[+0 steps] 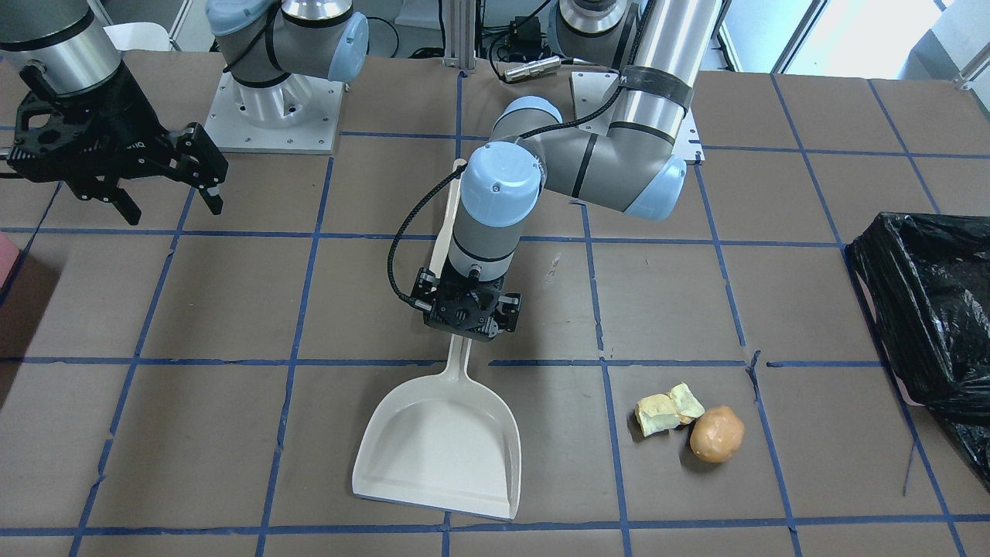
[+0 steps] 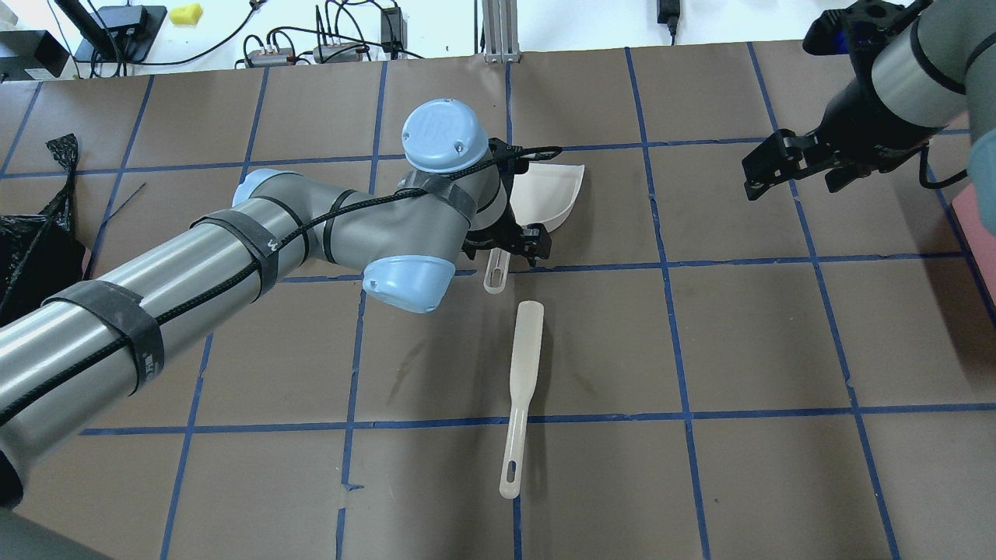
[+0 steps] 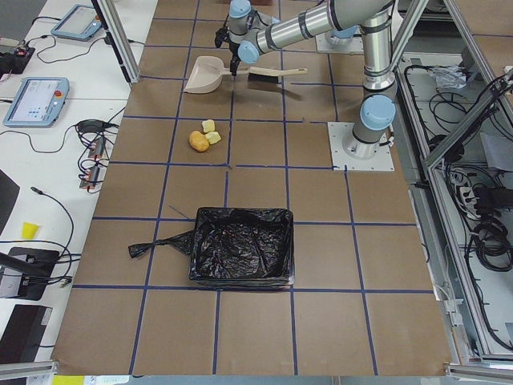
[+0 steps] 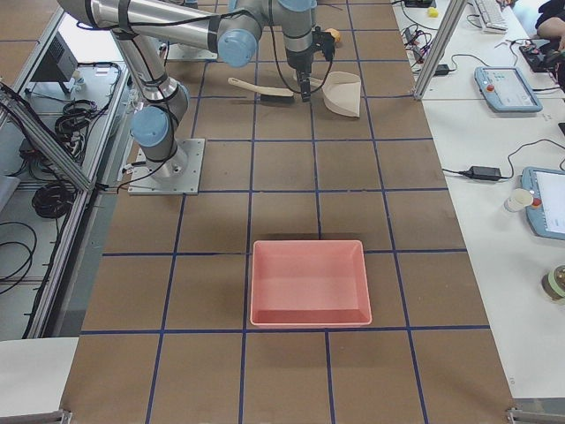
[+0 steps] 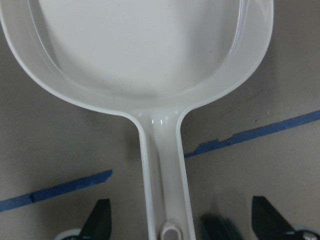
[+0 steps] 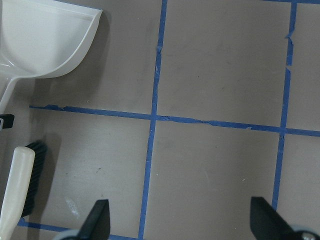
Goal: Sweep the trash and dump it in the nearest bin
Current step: 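Close the left gripper on the dustpan handle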
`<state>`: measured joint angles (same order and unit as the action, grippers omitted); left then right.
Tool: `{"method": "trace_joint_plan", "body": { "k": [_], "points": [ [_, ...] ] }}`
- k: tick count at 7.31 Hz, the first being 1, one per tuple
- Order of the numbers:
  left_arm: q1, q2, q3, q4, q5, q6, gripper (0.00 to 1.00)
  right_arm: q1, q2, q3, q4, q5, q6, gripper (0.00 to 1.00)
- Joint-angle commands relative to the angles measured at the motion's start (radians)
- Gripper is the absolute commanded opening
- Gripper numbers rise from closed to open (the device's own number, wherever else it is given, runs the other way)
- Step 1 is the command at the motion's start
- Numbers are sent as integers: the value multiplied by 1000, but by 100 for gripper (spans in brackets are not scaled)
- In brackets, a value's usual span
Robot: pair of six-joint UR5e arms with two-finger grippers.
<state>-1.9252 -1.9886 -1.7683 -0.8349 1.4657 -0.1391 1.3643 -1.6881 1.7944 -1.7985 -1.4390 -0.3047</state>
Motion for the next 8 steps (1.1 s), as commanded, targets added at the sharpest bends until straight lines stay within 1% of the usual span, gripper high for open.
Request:
{"method": "trace_joint_plan", "body": {
  "k": [1, 2, 3, 4, 5, 6, 8],
  "points": [
    [-2, -7, -7, 3, 1, -23, 95, -1, 2, -3, 10, 2, -2, 100],
    [-2, -7, -10, 2, 1, -25, 84, 1, -2, -3, 10, 2, -5, 100],
    [-2, -7, -8, 2, 1, -24, 60, 3, -5, -1, 10, 3, -7, 100],
    [-2, -7, -10, 0, 2, -22, 49, 3, -5, 0, 10, 3, -7, 100],
    [-3, -4, -7, -3, 2, -20, 23, 3, -5, 0, 10, 3, -7, 100],
    [-2, 5, -3, -9, 4, -17, 16, 3, -4, 2, 11, 3, -7, 100],
    [-2, 10, -5, -9, 2, -19, 13, 1, -5, 8, 11, 5, -8, 100]
  ]
}}
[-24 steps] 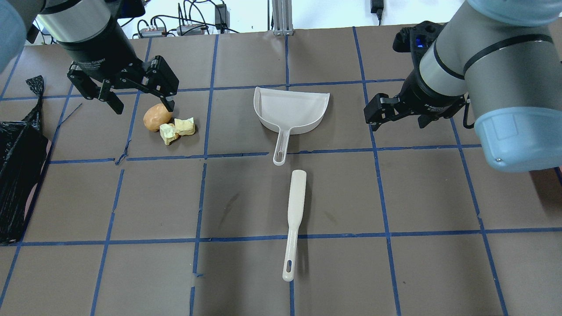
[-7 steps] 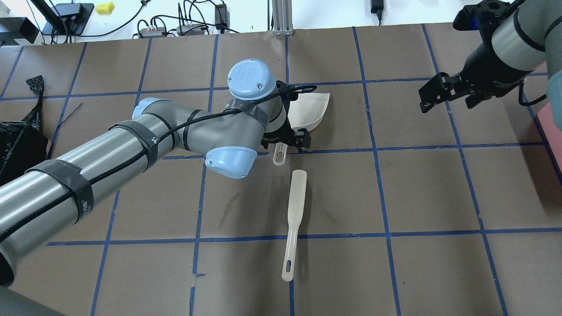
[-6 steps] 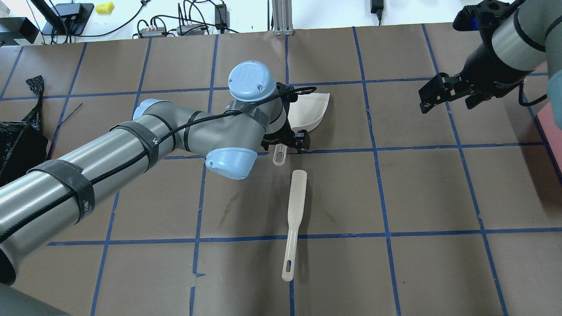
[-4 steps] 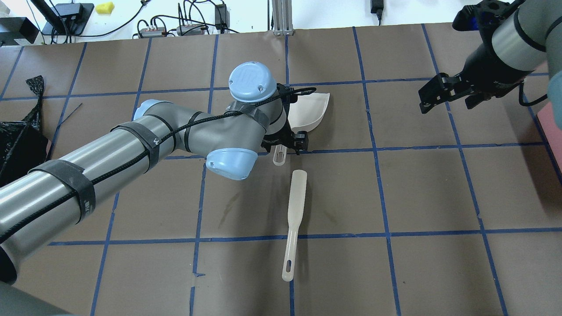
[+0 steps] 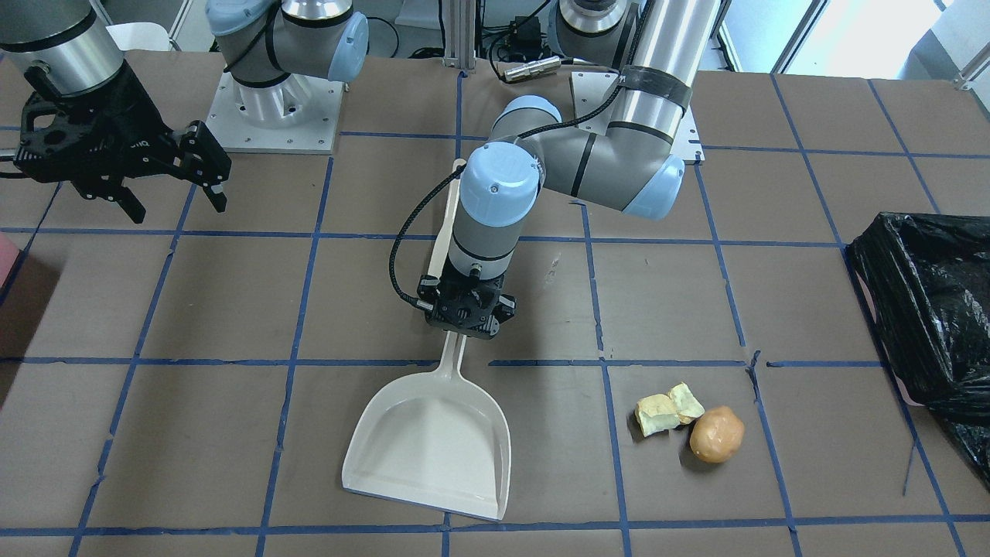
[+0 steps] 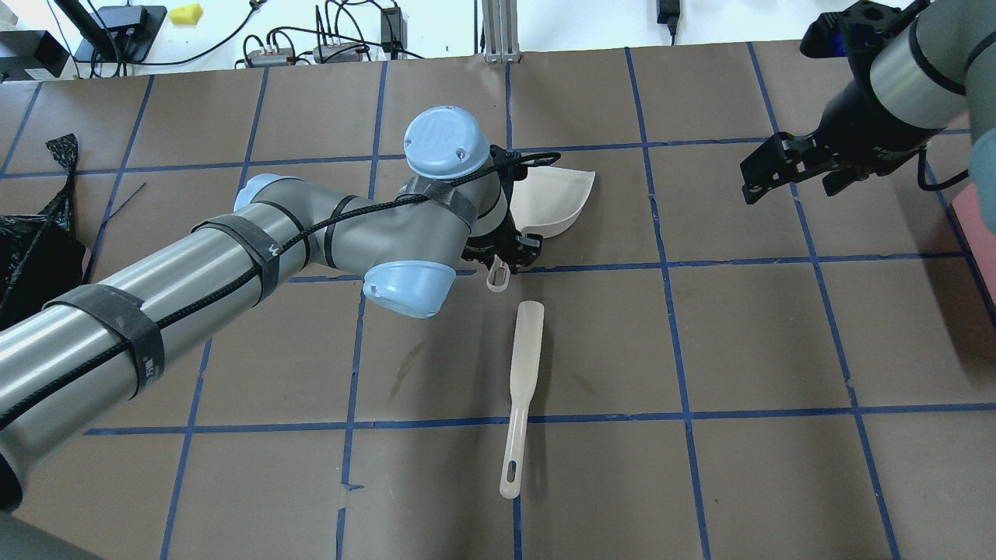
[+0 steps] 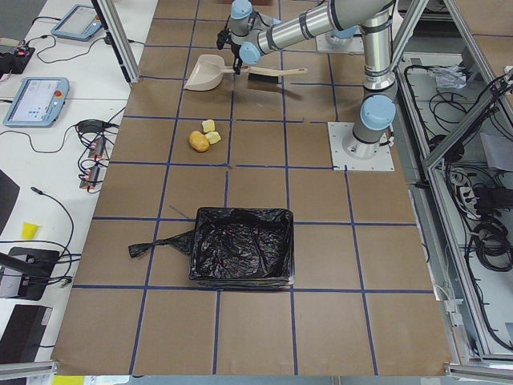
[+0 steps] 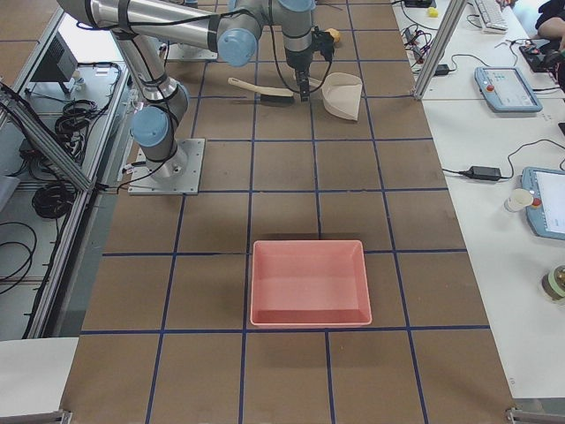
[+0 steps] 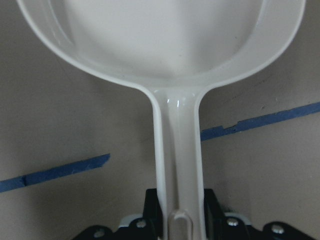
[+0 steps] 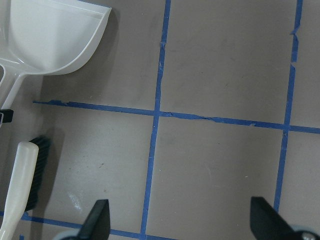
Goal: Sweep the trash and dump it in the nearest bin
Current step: 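Close the left gripper on the dustpan handle, then carry the dustpan beside the debris while the right gripper reaches for the brush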
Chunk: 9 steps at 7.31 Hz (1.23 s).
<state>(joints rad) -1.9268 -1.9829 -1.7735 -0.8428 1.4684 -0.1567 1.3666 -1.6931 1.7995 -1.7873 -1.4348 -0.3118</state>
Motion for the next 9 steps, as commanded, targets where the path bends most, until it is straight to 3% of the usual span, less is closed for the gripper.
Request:
{"method": "trace_joint_plan", "body": {
  "k": [1, 3, 4, 5, 6, 7, 9],
  "points": [
    [3, 21, 26, 1, -2, 2, 13, 0, -2, 1, 0, 1, -1, 100],
    [78, 83, 64, -77, -3, 63, 13, 2, -5, 15, 0, 1, 0, 100],
    [150, 135, 65, -150, -5, 182, 12, 5, -23, 32, 2, 1, 8, 100],
    [207, 194, 43, -212, -3, 306, 10, 20, -64, 79, 0, 57, 48, 100],
    [265, 234, 37, -260, 16, 424, 9, 60, -115, 151, -3, 68, 131, 100],
    [313, 251, 36, -289, 123, 572, 8, 130, -147, 205, -18, 63, 205, 100],
    [435, 279, 34, -315, 142, 861, 8, 262, -148, 257, -102, 21, 386, 100]
  ]
}}
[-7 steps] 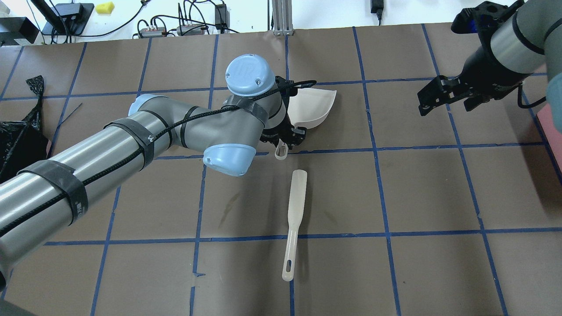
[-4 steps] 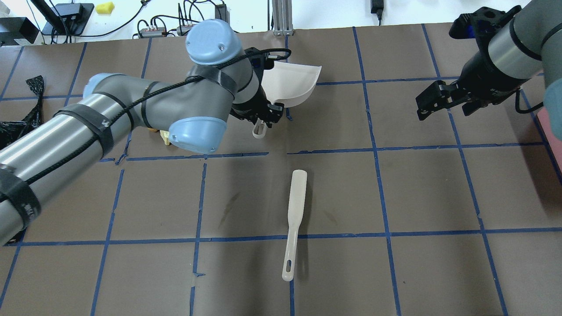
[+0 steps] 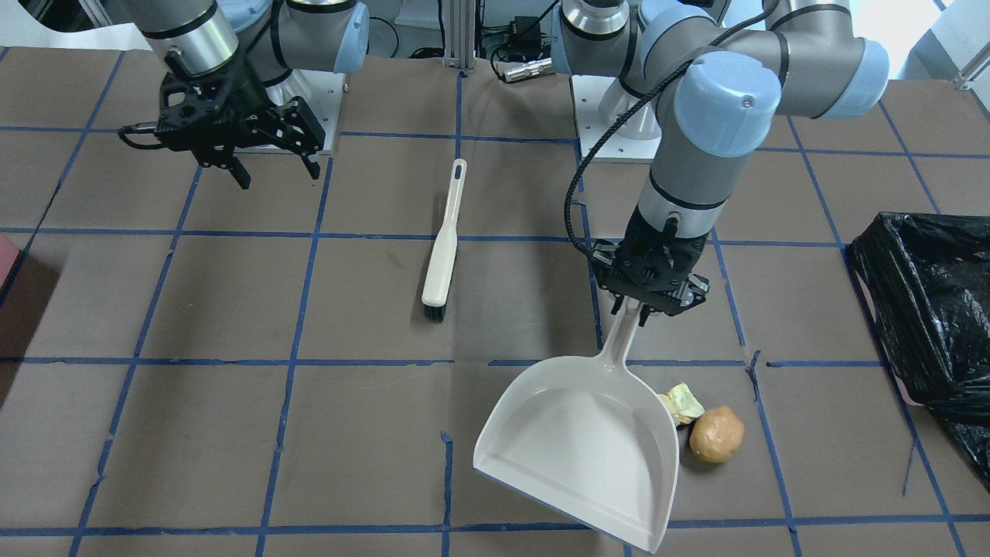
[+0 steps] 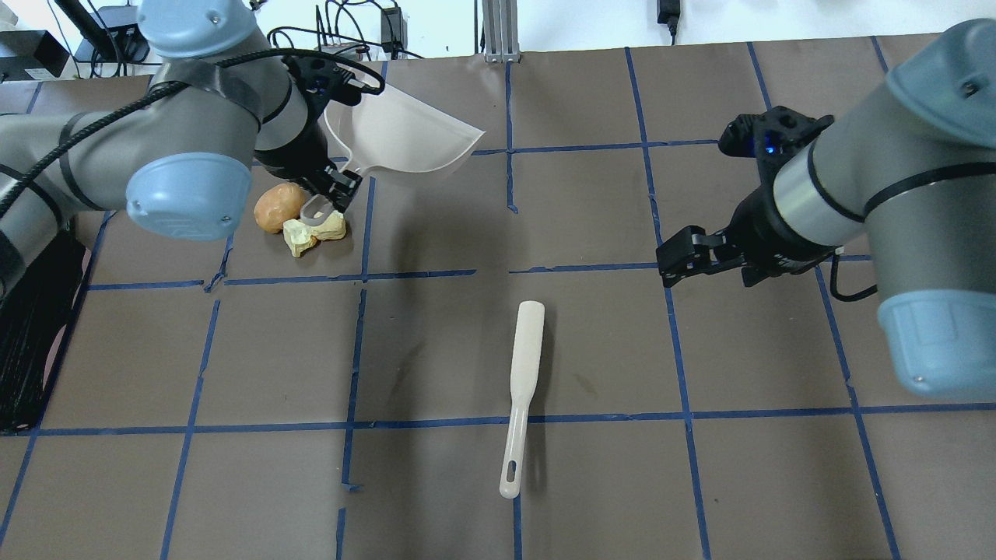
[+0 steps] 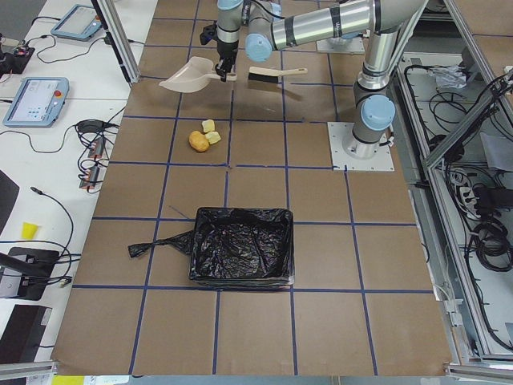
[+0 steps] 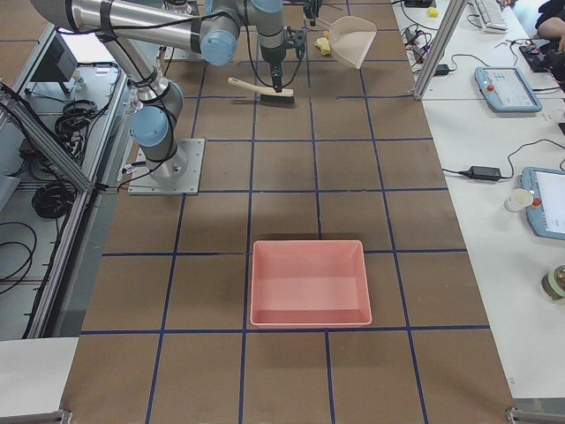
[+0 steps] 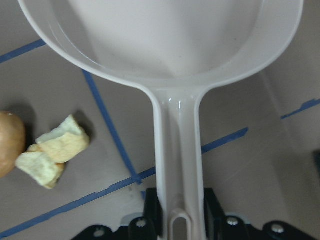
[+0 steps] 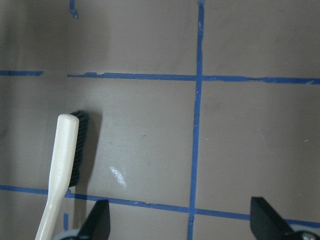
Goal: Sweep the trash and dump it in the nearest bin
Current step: 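Carry the dustpan beside the debris while the right gripper reaches for the brush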
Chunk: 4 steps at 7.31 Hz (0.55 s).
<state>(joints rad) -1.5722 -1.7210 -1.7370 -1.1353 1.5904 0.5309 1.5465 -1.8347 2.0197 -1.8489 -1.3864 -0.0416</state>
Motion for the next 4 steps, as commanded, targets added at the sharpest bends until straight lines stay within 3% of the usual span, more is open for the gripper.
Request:
{"method": "trace_joint_plan", "body": {
  "k": [1, 2, 3, 4],
  "points": [
    [180, 30, -1, -44, 19, 351, 8, 152, -5, 71, -106, -89, 179, 97],
    [289, 35, -2, -50, 10, 512, 7, 212, -2, 115, -207, -126, 231, 98],
    [370, 26, -6, -55, -18, 637, 7, 286, -3, 154, -231, -128, 397, 98],
    [429, 12, -4, -54, -41, 759, 7, 359, 3, 171, -278, -131, 445, 98]
  ]
}}
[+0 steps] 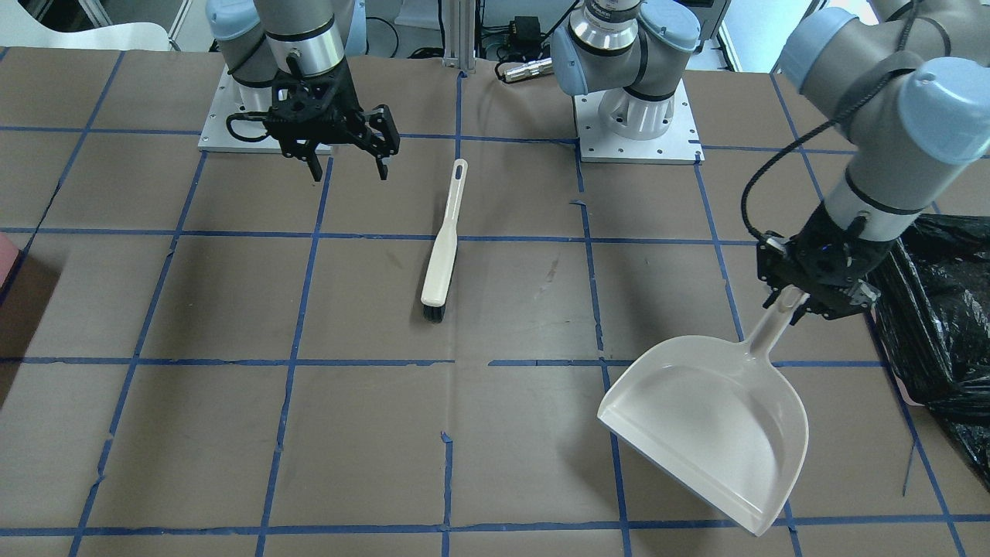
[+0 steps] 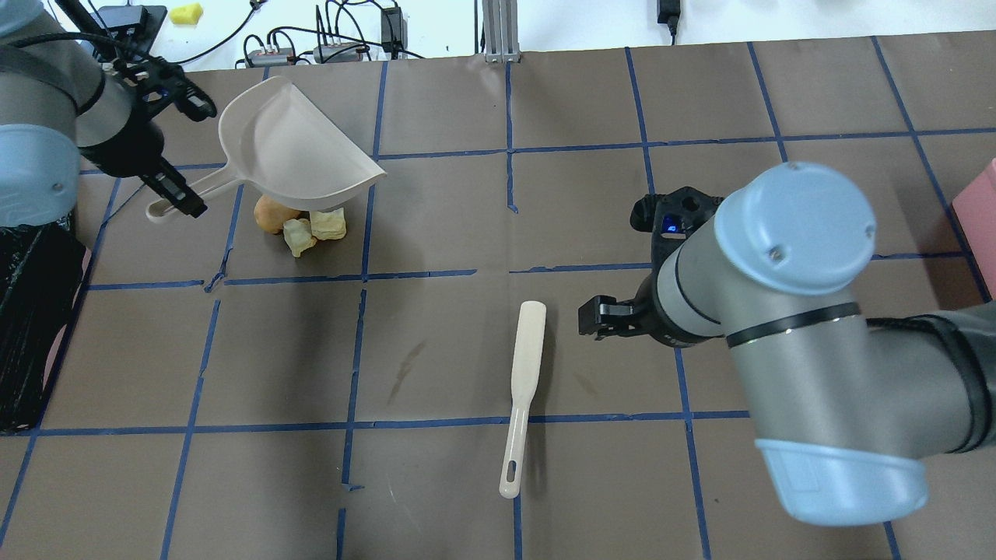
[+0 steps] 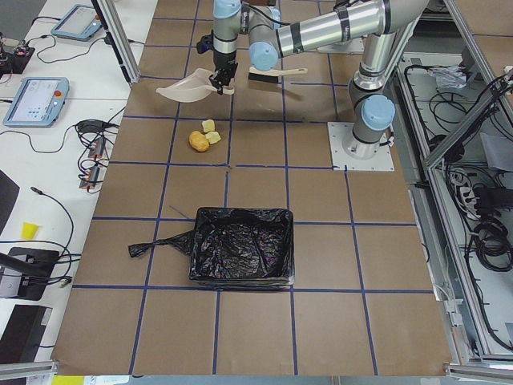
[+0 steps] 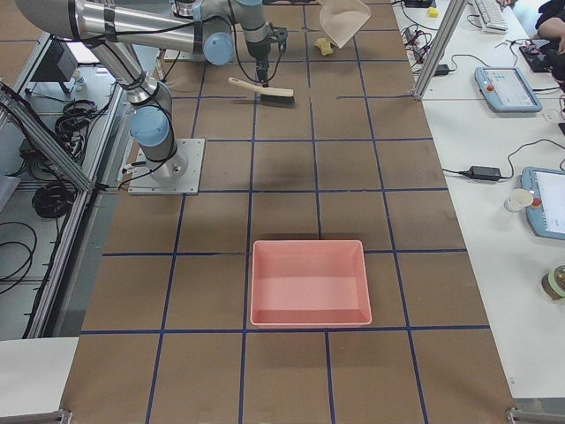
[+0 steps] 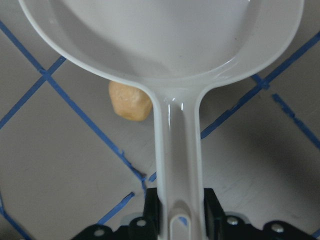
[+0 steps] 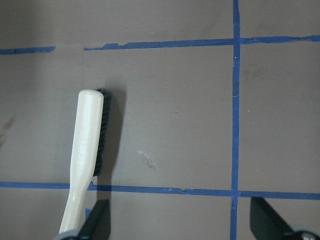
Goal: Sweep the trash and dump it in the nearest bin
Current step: 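Carry the dustpan beside the debris while the right gripper reaches for the brush, then grasp the white brush handle with the right gripper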
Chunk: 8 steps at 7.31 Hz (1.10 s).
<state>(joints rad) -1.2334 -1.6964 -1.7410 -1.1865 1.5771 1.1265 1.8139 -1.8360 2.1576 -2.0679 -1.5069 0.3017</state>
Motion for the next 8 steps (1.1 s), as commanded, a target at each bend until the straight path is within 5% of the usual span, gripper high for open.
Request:
{"method": "trace_joint_plan", "body": {
  "k": [1, 6, 8],
  "points": [
    [129, -20, 1, -4, -32, 249, 7, 132, 23, 34, -72, -10, 166, 98],
    [324, -98, 56, -15, -75, 665, 7, 372, 274, 33, -240, -127, 462, 99],
    [327, -207, 179, -24, -19, 757, 7, 375, 357, 27, -346, -159, 458, 100]
  ]
}}
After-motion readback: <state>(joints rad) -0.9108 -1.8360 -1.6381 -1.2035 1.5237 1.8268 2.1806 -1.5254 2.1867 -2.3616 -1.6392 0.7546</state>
